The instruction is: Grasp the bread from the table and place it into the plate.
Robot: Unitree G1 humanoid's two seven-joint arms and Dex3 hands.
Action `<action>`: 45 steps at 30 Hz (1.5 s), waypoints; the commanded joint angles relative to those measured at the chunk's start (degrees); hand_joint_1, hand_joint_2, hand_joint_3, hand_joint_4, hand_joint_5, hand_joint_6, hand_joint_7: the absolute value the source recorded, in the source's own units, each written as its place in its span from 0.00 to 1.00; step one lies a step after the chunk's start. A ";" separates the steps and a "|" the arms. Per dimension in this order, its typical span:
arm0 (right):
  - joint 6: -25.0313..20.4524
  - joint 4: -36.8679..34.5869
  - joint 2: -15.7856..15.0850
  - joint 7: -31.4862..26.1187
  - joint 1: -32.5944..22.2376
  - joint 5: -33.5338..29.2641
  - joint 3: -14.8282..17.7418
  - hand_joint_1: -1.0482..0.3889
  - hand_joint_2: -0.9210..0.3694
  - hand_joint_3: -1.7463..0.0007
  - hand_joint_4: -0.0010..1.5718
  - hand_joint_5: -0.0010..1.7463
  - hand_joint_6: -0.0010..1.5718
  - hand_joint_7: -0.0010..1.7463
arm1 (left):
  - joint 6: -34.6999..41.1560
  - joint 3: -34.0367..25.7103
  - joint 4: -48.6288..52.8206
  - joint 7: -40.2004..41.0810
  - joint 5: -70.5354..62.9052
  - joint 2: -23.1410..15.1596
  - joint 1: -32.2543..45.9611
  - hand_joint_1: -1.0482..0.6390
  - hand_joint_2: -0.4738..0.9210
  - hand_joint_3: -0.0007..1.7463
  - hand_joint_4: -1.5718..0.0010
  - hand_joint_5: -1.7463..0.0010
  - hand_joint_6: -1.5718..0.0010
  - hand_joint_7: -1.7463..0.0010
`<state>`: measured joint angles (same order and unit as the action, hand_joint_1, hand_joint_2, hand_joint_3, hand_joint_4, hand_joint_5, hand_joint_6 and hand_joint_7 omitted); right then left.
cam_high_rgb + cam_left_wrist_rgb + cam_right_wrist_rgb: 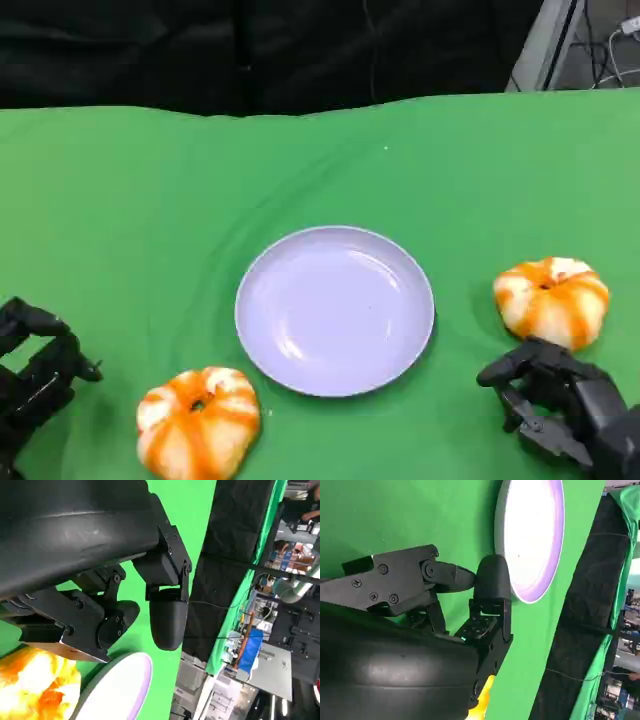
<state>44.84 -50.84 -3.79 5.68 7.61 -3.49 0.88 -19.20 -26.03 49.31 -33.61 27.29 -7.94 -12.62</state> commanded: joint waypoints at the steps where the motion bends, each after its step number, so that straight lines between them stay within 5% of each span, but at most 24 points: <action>1: -0.44 -0.87 -1.05 0.16 -0.35 0.43 0.52 0.66 0.00 0.72 0.42 0.98 0.47 0.67 | -1.10 -0.32 0.72 -0.44 0.03 -0.71 -0.50 0.64 0.85 0.53 0.41 0.10 0.42 0.26; 45: -0.29 -1.76 -1.22 0.16 0.28 0.09 0.76 0.65 0.00 0.73 0.43 0.98 0.47 0.67 | -0.91 -0.04 0.46 -0.19 -0.14 -0.21 -0.78 0.65 0.85 0.53 0.42 0.08 0.43 0.25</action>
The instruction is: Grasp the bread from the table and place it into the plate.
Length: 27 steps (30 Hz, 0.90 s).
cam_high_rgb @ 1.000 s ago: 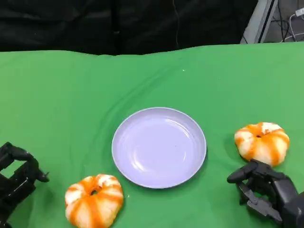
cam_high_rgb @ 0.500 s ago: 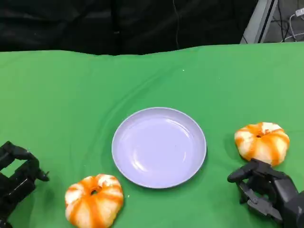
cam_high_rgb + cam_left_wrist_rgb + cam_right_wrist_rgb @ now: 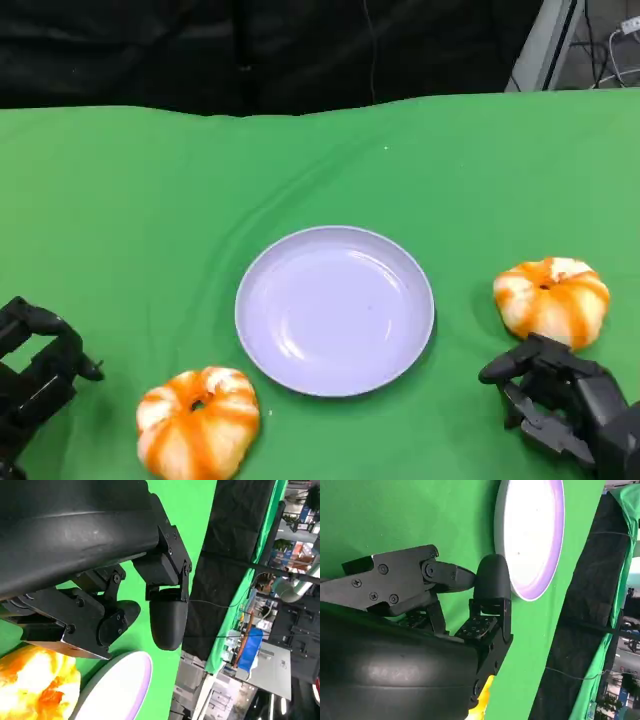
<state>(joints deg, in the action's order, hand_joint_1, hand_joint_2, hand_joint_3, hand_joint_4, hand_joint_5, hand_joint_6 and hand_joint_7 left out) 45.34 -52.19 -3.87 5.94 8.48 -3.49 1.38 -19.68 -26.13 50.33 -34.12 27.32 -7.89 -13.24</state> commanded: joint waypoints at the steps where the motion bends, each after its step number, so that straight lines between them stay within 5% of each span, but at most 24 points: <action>1: -0.80 -0.40 -1.13 -0.10 -0.59 0.10 0.26 0.65 0.00 0.73 0.43 0.98 0.47 0.67 | -0.42 0.08 -0.57 0.35 -0.18 -0.26 -0.15 0.65 0.85 0.54 0.43 0.08 0.44 0.24; 6: -0.83 -0.53 -1.02 0.03 -0.49 0.27 0.30 0.65 0.00 0.73 0.42 0.98 0.47 0.67 | -0.82 -0.19 -0.73 -1.67 0.77 -0.02 0.07 0.65 0.86 0.52 0.44 0.11 0.44 0.29; 8: -0.67 -0.70 -1.04 0.09 -0.43 0.29 0.32 0.65 0.00 0.73 0.42 0.98 0.47 0.67 | -0.79 -0.42 -1.15 -3.12 1.52 0.24 0.32 0.63 0.88 0.41 0.47 0.25 0.36 0.57; 9: -0.70 -0.71 -1.06 0.07 -0.43 0.27 0.32 0.65 0.00 0.73 0.42 0.98 0.47 0.67 | 0.77 -0.14 -2.95 -4.78 2.45 0.55 1.08 0.62 0.88 0.39 0.47 0.27 0.34 0.62; 11: -0.80 -0.70 -1.07 0.02 -0.44 0.24 0.32 0.65 0.00 0.73 0.42 0.98 0.47 0.67 | 2.95 0.30 -5.41 -6.55 3.56 0.90 2.11 0.54 0.97 0.14 0.40 0.70 0.37 0.88; 14: -0.64 -0.59 -1.10 0.00 -0.62 0.18 0.29 0.65 0.00 0.72 0.42 0.98 0.47 0.67 | 5.08 0.82 -8.64 -9.10 4.87 1.52 3.62 0.47 1.00 0.07 0.41 0.90 0.43 0.98; 17: -0.52 -0.52 -1.09 -0.09 -0.71 0.14 0.28 0.65 0.00 0.72 0.42 0.98 0.47 0.67 | 5.64 1.50 -11.24 -12.13 5.78 1.94 5.05 0.38 1.00 0.06 0.51 0.98 0.54 1.00; 27: -0.89 -0.55 -0.82 0.32 -0.53 0.56 0.34 0.66 0.00 0.72 0.42 0.98 0.47 0.67 | 2.25 3.34 -14.00 -14.76 3.84 2.14 6.92 0.24 1.00 0.09 0.73 1.00 0.73 1.00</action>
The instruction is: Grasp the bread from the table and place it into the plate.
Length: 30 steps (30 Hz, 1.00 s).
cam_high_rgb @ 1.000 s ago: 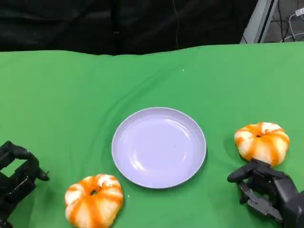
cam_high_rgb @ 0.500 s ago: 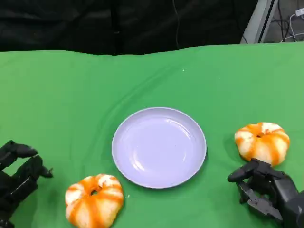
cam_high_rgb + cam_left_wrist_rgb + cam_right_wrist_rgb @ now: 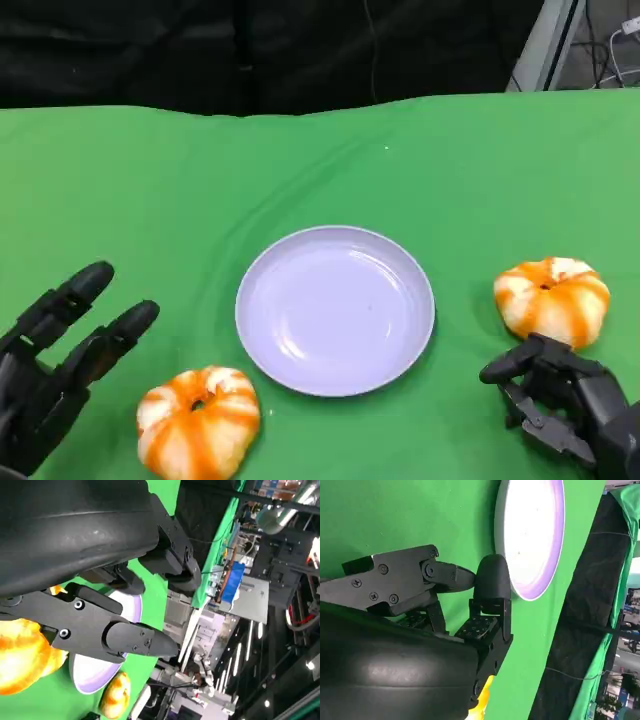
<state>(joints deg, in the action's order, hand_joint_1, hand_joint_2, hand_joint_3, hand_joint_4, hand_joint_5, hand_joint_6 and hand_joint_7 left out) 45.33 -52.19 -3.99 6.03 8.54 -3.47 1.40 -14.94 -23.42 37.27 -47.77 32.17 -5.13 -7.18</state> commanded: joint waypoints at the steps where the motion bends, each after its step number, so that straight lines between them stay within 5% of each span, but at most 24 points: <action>1: -1.06 -0.55 -0.66 0.25 -0.58 0.60 0.34 0.66 0.00 0.72 0.42 0.98 0.47 0.67 | -4.81 1.39 -1.23 -0.40 -2.83 -0.89 1.23 0.23 1.00 0.09 0.73 1.00 0.74 1.00; 16: -0.99 -0.19 -0.58 -0.25 -0.71 0.11 0.07 0.65 0.00 0.72 0.42 0.99 0.47 0.67 | -20.70 13.62 -14.57 20.35 -34.10 -6.22 8.62 0.09 1.00 0.16 0.71 0.99 0.76 0.99; 30: -1.14 0.50 -0.65 -0.25 -1.00 0.14 0.01 0.64 0.00 0.72 0.42 0.99 0.47 0.68 | -9.19 23.30 -34.23 28.42 -55.90 -14.45 16.10 0.02 1.00 0.25 0.74 1.00 0.79 1.00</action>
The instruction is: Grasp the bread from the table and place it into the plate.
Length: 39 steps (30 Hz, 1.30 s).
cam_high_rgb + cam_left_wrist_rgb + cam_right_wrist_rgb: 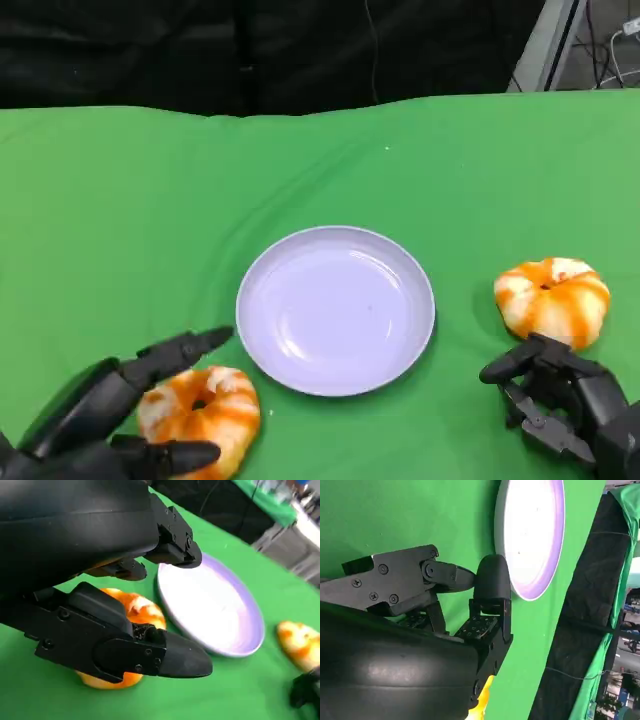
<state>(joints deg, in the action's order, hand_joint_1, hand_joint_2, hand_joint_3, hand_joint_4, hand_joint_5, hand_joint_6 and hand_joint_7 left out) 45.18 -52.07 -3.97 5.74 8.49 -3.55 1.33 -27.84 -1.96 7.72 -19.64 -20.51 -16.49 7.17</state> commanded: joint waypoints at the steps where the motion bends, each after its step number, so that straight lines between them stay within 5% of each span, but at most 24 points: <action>1: -1.03 0.49 -0.62 0.07 -1.01 0.30 0.11 0.65 0.00 0.72 0.42 0.99 0.47 0.68 | 5.01 2.49 -6.63 0.10 -4.78 -3.80 2.36 0.02 1.00 0.26 0.75 1.00 0.79 1.00; 12: -1.79 1.40 -0.54 0.04 -1.30 0.31 0.11 0.65 0.00 0.72 0.42 0.98 0.47 0.68 | 16.39 8.92 -16.18 -1.96 -14.15 -8.56 4.24 0.02 1.00 0.30 0.78 1.00 0.79 1.00; 30: -1.80 1.35 -0.32 0.44 -1.16 0.71 0.27 0.66 0.00 0.71 0.41 0.98 0.47 0.68 | 24.52 16.34 -10.45 -1.99 -20.48 -11.39 -0.56 0.02 1.00 0.32 0.82 1.00 0.80 1.00; 39: -1.91 1.36 -0.43 0.32 -1.11 0.58 0.27 0.65 0.00 0.72 0.42 0.98 0.46 0.68 | 28.04 16.66 -9.58 -1.08 -19.86 -10.20 -1.05 0.11 1.00 0.20 0.80 0.99 0.77 0.99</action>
<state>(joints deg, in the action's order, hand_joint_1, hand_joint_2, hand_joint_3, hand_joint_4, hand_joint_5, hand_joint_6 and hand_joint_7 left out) 43.96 -50.77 -3.92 6.16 7.92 -3.44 1.33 -3.63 14.87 -4.08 -20.78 -40.00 -26.35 5.06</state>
